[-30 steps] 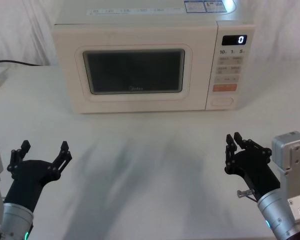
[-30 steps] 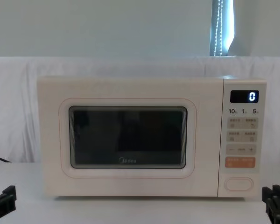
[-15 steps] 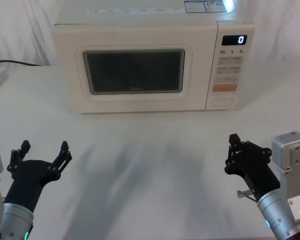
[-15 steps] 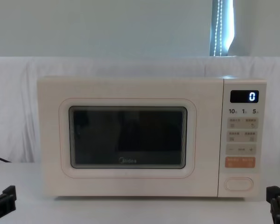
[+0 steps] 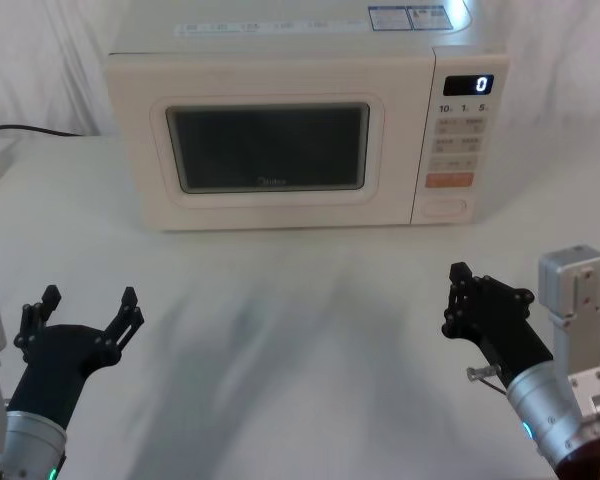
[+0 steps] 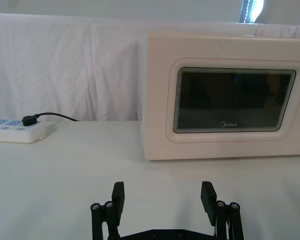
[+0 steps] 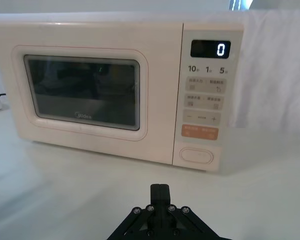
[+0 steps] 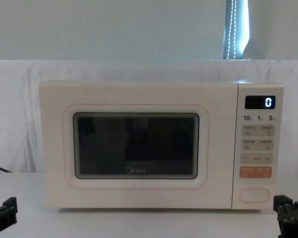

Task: Press the button to open the microwave door with one hand; close the microwave door with the other hand.

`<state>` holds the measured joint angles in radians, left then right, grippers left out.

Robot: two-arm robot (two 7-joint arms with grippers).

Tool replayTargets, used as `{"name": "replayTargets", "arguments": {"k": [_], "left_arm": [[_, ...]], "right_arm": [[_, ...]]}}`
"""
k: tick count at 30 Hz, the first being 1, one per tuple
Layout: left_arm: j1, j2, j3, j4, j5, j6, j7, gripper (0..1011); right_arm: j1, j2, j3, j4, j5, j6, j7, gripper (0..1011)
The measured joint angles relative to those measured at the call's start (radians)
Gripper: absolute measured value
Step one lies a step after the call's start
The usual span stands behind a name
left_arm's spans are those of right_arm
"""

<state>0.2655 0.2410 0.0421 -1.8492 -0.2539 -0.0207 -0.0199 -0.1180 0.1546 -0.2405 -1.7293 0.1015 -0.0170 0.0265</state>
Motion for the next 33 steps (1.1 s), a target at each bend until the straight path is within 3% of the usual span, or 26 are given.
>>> {"name": "replayTargets", "arguments": {"k": [11, 18, 23, 33], "left_arm": [[0.0, 0.0, 0.0, 0.0, 0.0, 0.0, 0.0, 1001], [0.0, 0.0, 0.0, 0.0, 0.0, 0.0, 0.0, 1001], [0.0, 0.0, 0.0, 0.0, 0.0, 0.0, 0.0, 1001], [0.0, 0.0, 0.0, 0.0, 0.0, 0.0, 0.0, 1001]], "right_arm": [[0.08, -0.04, 0.043, 0.065, 0.03, 0.083, 0.053, 0], [0.137, -0.044, 0.06, 0.114, 0.032, 0.133, 0.076, 0], [0.173, -0.044, 0.066, 0.151, 0.027, 0.146, 0.084, 0], [0.277, -0.055, 0.081, 0.287, 0.007, 0.163, 0.085, 0]]}}
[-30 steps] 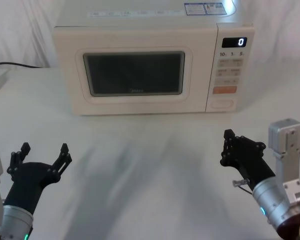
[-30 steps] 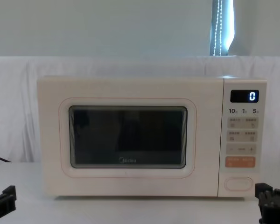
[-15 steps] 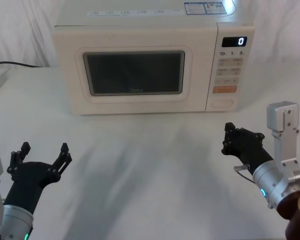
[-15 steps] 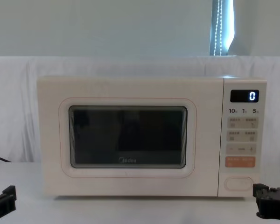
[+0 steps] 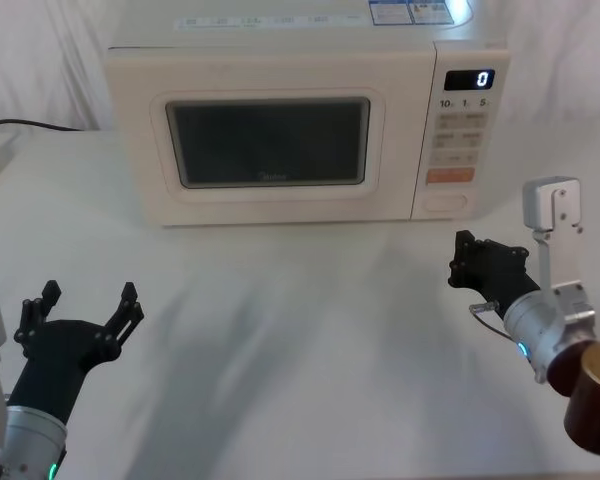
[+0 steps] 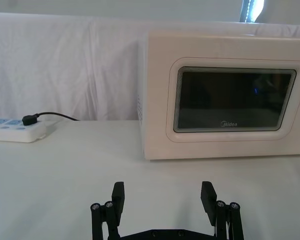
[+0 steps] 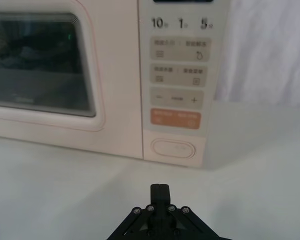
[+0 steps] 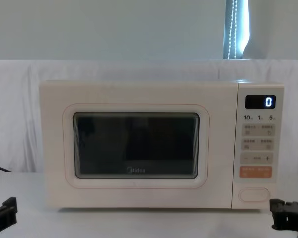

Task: Press the button to open the microwave door with one hand; close the microwave door with the other hand.

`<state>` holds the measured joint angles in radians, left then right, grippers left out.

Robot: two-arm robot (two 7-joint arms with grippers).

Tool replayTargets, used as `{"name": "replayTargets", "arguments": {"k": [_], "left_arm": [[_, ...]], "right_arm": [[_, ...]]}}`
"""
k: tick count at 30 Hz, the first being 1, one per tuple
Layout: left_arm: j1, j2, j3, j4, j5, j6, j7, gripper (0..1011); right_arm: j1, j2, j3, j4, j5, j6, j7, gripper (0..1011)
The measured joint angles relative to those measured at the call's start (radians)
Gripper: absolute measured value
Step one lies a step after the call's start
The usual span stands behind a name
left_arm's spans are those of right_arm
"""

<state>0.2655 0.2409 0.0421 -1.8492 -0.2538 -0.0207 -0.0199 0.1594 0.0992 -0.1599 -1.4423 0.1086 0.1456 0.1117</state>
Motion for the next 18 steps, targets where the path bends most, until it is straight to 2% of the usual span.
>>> {"name": "replayTargets", "arguments": {"k": [2, 3, 5, 18], "left_arm": [[0.0, 0.0, 0.0, 0.0, 0.0, 0.0, 0.0, 1001], [0.0, 0.0, 0.0, 0.0, 0.0, 0.0, 0.0, 1001], [0.0, 0.0, 0.0, 0.0, 0.0, 0.0, 0.0, 1001], [0.0, 0.0, 0.0, 0.0, 0.0, 0.0, 0.0, 1001]], "right_arm": [[0.015, -0.002, 0.001, 0.023, -0.003, -0.002, 0.001, 0], [0.036, -0.006, 0.002, 0.054, -0.007, -0.01, 0.002, 0], [0.042, -0.007, 0.002, 0.064, -0.009, -0.014, 0.002, 0], [0.144, -0.031, 0.011, 0.229, -0.021, -0.075, 0.006, 0]]}}
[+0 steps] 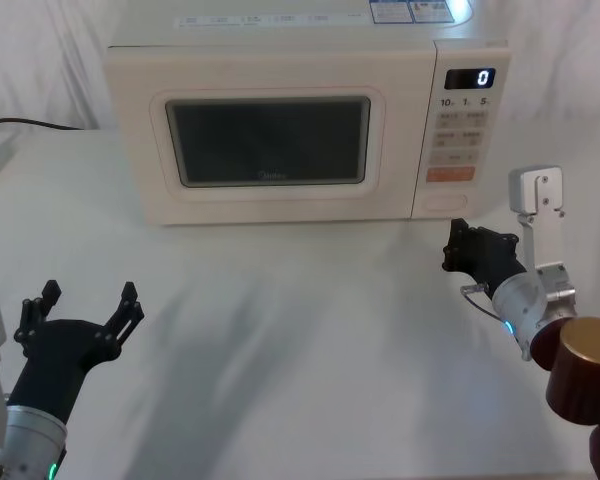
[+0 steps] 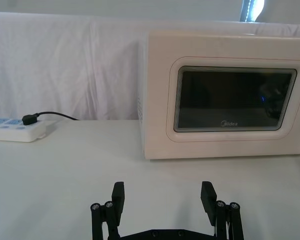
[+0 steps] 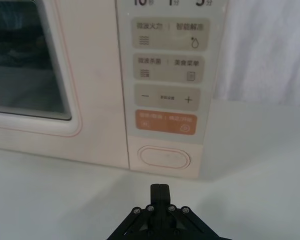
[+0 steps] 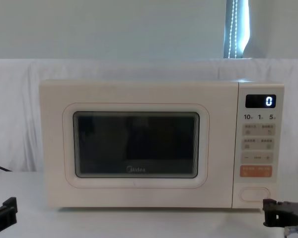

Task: Press the button to open the microwave door with one hand; close the microwave door with the other hand.

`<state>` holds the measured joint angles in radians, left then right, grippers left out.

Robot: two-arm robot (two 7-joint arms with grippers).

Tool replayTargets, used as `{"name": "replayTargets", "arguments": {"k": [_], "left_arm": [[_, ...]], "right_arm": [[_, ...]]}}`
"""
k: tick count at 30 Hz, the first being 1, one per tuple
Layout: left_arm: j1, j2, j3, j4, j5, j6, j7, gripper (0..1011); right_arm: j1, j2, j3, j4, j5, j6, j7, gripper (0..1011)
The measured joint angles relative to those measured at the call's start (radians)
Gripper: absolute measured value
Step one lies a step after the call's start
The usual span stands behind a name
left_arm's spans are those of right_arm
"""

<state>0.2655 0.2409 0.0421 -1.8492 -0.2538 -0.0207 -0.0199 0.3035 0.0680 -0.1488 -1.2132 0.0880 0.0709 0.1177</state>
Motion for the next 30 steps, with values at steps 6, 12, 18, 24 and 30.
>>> {"name": "replayTargets", "arguments": {"k": [6, 12, 18, 24, 30], "left_arm": [[0.0, 0.0, 0.0, 0.0, 0.0, 0.0, 0.0, 1001], [0.0, 0.0, 0.0, 0.0, 0.0, 0.0, 0.0, 1001], [0.0, 0.0, 0.0, 0.0, 0.0, 0.0, 0.0, 1001], [0.0, 0.0, 0.0, 0.0, 0.0, 0.0, 0.0, 1001], [0.0, 0.0, 0.0, 0.0, 0.0, 0.0, 0.0, 1001]], "right_arm": [[0.035, -0.004, 0.005, 0.053, 0.001, -0.007, 0.009, 0], [0.073, -0.006, 0.006, 0.101, 0.0, -0.02, 0.014, 0], [0.109, -0.012, 0.008, 0.148, 0.0, -0.04, 0.017, 0], [0.138, -0.019, 0.01, 0.194, 0.0, -0.06, 0.018, 0], [0.164, -0.024, 0.012, 0.24, 0.0, -0.083, 0.021, 0]]}}
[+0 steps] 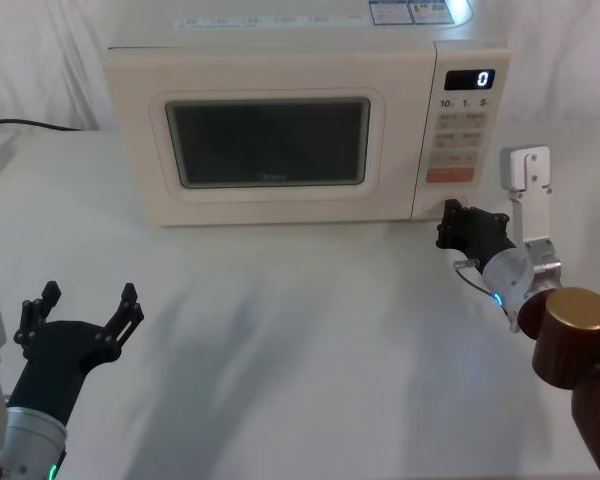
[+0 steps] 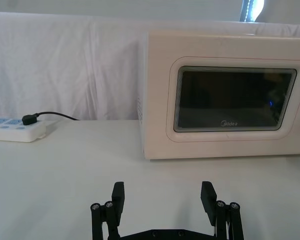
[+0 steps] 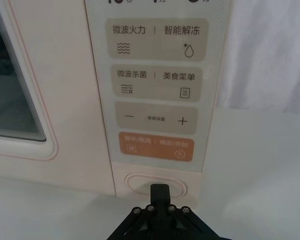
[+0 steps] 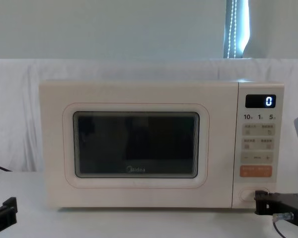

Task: Press the button to open the microwave door with one hand; close the microwave door with the other hand.

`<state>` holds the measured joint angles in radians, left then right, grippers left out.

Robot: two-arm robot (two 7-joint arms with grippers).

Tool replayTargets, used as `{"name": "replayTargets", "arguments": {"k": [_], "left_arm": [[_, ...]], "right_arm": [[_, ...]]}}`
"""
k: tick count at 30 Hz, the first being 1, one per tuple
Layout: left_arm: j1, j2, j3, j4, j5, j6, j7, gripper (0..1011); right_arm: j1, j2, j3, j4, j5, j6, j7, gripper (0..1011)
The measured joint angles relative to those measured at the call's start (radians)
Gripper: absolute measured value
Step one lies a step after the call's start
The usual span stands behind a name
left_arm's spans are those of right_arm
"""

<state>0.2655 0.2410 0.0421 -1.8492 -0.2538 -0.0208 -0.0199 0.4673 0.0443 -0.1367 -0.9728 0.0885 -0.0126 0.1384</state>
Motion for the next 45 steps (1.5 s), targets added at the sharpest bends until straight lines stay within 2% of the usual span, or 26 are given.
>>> {"name": "replayTargets", "arguments": {"k": [5, 45], "left_arm": [[0.0, 0.0, 0.0, 0.0, 0.0, 0.0, 0.0, 1001], [0.0, 0.0, 0.0, 0.0, 0.0, 0.0, 0.0, 1001]], "right_arm": [[0.016, -0.001, 0.0, 0.027, -0.003, -0.012, 0.001, 0], [0.07, -0.013, 0.006, 0.099, -0.028, -0.032, -0.01, 0]]}}
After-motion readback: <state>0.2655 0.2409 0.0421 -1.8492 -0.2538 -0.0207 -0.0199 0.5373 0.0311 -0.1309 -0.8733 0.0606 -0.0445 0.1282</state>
